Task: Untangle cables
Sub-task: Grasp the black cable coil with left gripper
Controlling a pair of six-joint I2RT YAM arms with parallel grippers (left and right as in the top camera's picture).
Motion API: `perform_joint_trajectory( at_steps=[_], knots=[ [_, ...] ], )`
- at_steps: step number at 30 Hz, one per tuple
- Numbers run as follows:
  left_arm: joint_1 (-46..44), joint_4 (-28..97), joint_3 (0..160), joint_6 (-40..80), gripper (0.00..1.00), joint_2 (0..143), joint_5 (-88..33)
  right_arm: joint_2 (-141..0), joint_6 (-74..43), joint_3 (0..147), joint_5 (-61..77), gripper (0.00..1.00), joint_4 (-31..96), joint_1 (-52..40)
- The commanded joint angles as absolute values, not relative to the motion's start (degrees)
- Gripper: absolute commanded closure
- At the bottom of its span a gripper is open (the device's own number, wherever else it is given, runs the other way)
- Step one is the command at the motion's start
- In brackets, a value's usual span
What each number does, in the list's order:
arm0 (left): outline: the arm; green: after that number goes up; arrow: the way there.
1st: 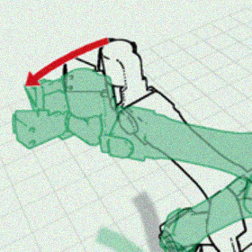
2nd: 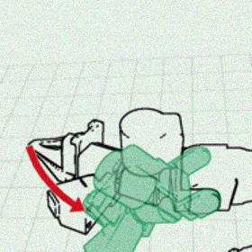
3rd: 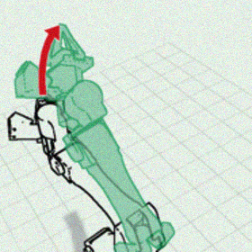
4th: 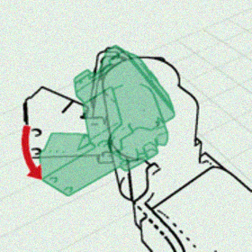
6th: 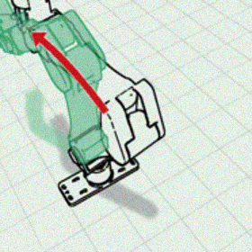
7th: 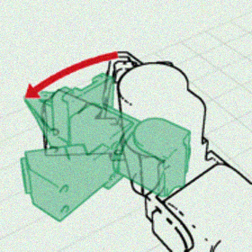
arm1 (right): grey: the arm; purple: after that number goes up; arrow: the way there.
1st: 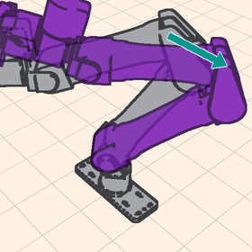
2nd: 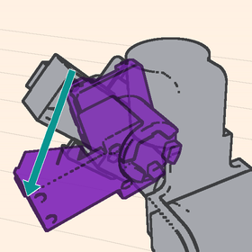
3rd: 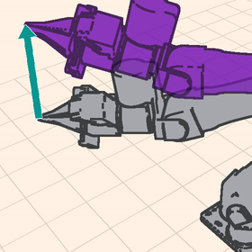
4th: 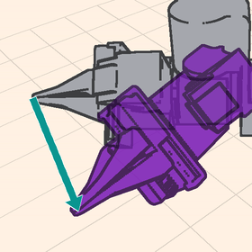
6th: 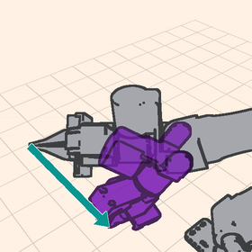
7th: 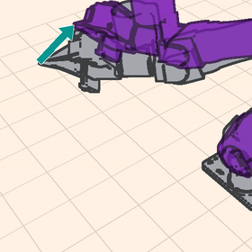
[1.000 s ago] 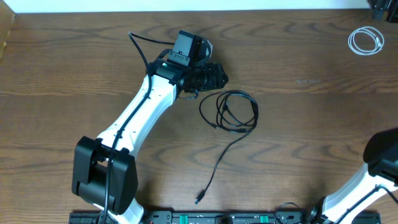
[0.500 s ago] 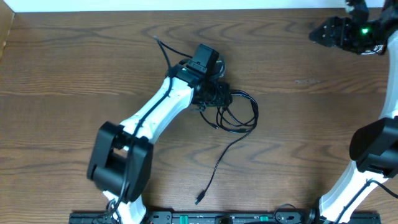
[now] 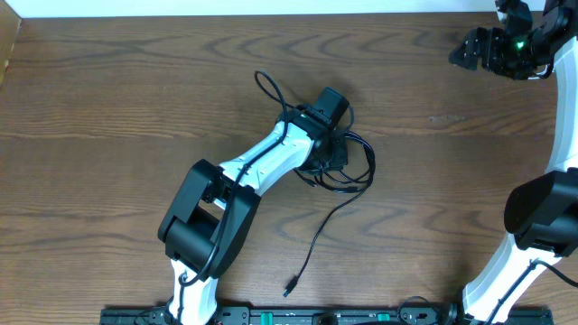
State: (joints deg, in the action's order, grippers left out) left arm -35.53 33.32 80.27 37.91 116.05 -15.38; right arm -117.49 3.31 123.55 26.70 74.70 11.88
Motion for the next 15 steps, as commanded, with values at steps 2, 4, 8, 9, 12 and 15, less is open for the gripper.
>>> perform_joint_trajectory(
  at_steps=[2,4,8,9,12,15],
  knots=[
    [-36.58,33.36,79.99,45.95,0.74,116.46,-5.26,-117.36,2.61,123.28,26.24,0.13,74.56,11.66],
    [-37.58,31.09,79.99,46.19,0.74,117.27,-5.30,-117.36,2.61,123.28,26.24,0.12,74.54,11.68],
    [-39.38,30.09,79.99,46.22,0.74,118.28,-5.28,-117.36,2.61,123.28,26.26,0.12,74.50,11.66],
    [-39.72,30.09,79.99,46.22,0.74,118.48,-5.28,-117.36,2.61,123.28,26.24,0.12,74.39,11.66],
    [-40.49,30.17,79.99,46.19,0.74,119.35,-5.28,-117.36,2.59,123.28,26.26,0.12,73.97,11.66],
    [-40.58,31.00,79.96,46.19,0.74,120.38,-4.16,-117.36,2.61,123.28,26.24,0.12,73.97,11.57]
  ],
)
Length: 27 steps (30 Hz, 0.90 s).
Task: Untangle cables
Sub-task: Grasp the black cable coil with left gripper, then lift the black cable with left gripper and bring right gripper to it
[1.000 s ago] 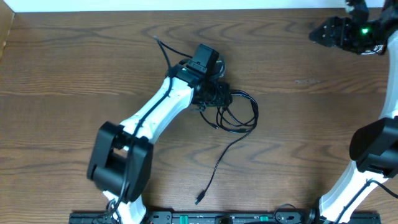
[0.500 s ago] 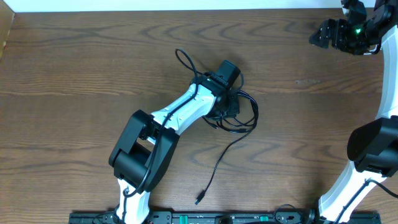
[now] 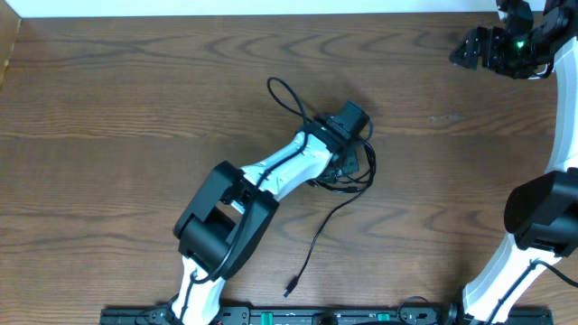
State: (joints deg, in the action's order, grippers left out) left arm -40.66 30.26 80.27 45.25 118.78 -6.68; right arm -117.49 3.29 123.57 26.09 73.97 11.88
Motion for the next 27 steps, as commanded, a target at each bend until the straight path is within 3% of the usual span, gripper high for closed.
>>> perform_joint_trajectory(
  at_steps=[1,8,9,10,11,18,24,27],
  knots=[
    [-40.58,31.00,79.94,46.22,0.74,120.64,-3.57,-117.36,2.61,123.28,26.24,0.12,74.00,11.57],
    [-40.58,28.56,79.94,46.17,0.77,121.49,-1.98,-117.36,2.61,123.28,26.26,0.10,73.84,11.53],
    [-40.49,28.10,79.94,45.98,0.79,121.49,-0.73,-117.36,2.61,123.28,26.26,0.09,73.43,11.49],
    [-40.34,27.81,79.94,45.04,0.91,121.49,0.32,-117.36,2.61,123.28,26.28,0.09,72.90,11.40],
    [-40.03,27.46,79.99,43.53,0.92,121.45,0.75,-117.36,2.61,123.28,26.28,0.08,72.51,11.31],
    [-36.38,28.38,82.98,32.10,0.93,115.46,-8.88,-117.36,2.61,123.28,26.61,0.05,71.05,9.93],
    [-32.03,25.47,84.47,30.41,0.92,98.89,-15.55,-117.36,2.63,123.28,29.08,0.05,70.76,7.07],
    [-30.96,25.71,84.47,30.41,0.93,92.71,-16.10,-117.36,2.59,123.28,29.71,0.16,70.32,5.52]
  ],
)
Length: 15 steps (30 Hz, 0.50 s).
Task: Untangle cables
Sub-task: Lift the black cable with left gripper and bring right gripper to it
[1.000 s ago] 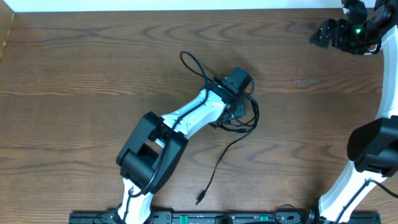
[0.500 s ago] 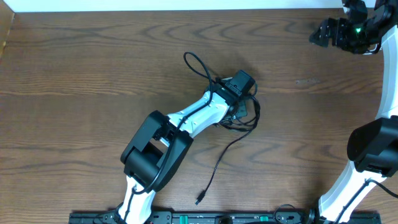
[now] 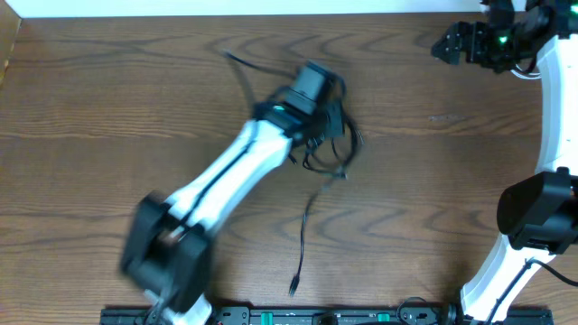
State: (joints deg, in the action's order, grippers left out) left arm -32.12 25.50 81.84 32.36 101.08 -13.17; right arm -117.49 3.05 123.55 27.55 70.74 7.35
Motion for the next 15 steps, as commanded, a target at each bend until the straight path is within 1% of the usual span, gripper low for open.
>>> perform_joint_trajectory(
  at_steps=[1,3,8,15],
  knots=[
    [-30.81,26.33,84.47,30.41,0.93,91.66,-16.21,-117.36,2.59,123.28,30.96,0.17,70.06,5.02],
    [-30.57,27.38,84.47,30.41,0.93,89.67,-18.24,-117.36,2.59,123.28,34.24,0.18,69.43,3.84],
    [-29.26,25.71,84.47,29.98,0.93,88.95,-29.04,-117.36,2.61,123.28,37.04,0.17,70.04,1.91],
    [-21.47,24.47,84.47,31.55,0.93,89.03,-39.22,-117.36,8.40,123.28,48.80,0.18,73.36,1.32]
  ],
)
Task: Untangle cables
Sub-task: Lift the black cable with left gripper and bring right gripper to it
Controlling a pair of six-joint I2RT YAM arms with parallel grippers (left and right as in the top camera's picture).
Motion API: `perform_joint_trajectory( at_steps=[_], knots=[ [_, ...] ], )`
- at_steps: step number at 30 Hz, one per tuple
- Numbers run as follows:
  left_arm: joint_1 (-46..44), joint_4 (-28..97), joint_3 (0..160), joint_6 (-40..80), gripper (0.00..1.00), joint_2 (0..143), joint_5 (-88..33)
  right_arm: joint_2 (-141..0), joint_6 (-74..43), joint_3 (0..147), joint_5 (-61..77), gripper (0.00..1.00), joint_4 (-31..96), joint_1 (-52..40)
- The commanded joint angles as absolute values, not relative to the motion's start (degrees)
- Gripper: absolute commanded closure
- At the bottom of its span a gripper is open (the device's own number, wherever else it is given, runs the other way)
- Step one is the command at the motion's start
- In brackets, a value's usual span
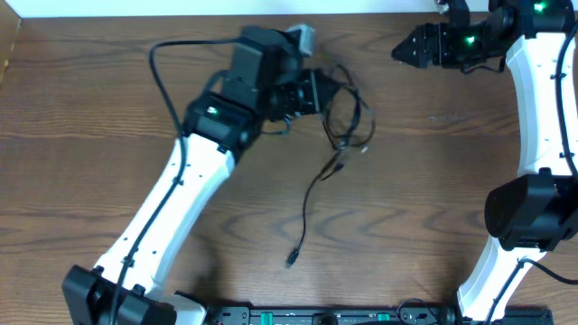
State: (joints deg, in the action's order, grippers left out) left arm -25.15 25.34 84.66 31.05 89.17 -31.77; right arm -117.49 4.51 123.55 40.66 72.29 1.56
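A tangle of thin black cables (348, 117) hangs in loops off my left gripper (323, 90), which is shut on it and points right, raised above the table in the overhead view. From the tangle one long strand (305, 203) trails down toward the near edge and ends in a small plug (291, 262) on the wood. My right gripper (400, 54) reaches in from the far right corner and points left toward the tangle, a short gap away from it. Whether its jaws are open cannot be made out.
The wooden table (90, 181) carries only the cables. The left arm's own black cable (163, 54) arcs over the far left. The right arm's white links (542, 108) run down the right edge. A black rail (316, 316) lines the near edge.
My left gripper has risen and drawn back to the left with the tangle, which now hangs more stretched out. My right gripper has moved left, closer to the tangle.
At first my left gripper was down on the cable tangle at mid-table, with the right arm parked in the far right corner. It then shifted slightly right, later carried the tangle toward the far side, and now holds it raised while the right gripper has come nearer.
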Motion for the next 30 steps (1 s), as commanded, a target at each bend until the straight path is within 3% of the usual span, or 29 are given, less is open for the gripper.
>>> perform_joint_trajectory(
  at_steps=[1,6,14,20,30],
  knots=[
    [-19.92,23.66,84.47,33.30,0.93,89.06,-41.47,-117.36,10.09,123.28,49.06,0.18,74.63,1.02],
    [-17.65,20.62,84.47,36.73,0.93,89.06,-49.39,-117.36,15.40,123.02,50.13,0.15,76.29,-2.74],
    [-14.76,20.43,84.47,44.34,0.93,89.06,-55.53,-117.36,23.07,119.94,50.11,0.25,75.66,-10.76],
    [-11.27,20.45,84.47,44.95,0.93,89.06,-63.83,-117.36,28.25,117.19,50.11,0.27,78.85,-11.31],
    [-10.90,17.56,84.47,52.36,0.93,89.06,-64.95,-117.36,29.93,116.01,48.51,0.27,79.77,-11.46]
  ],
)
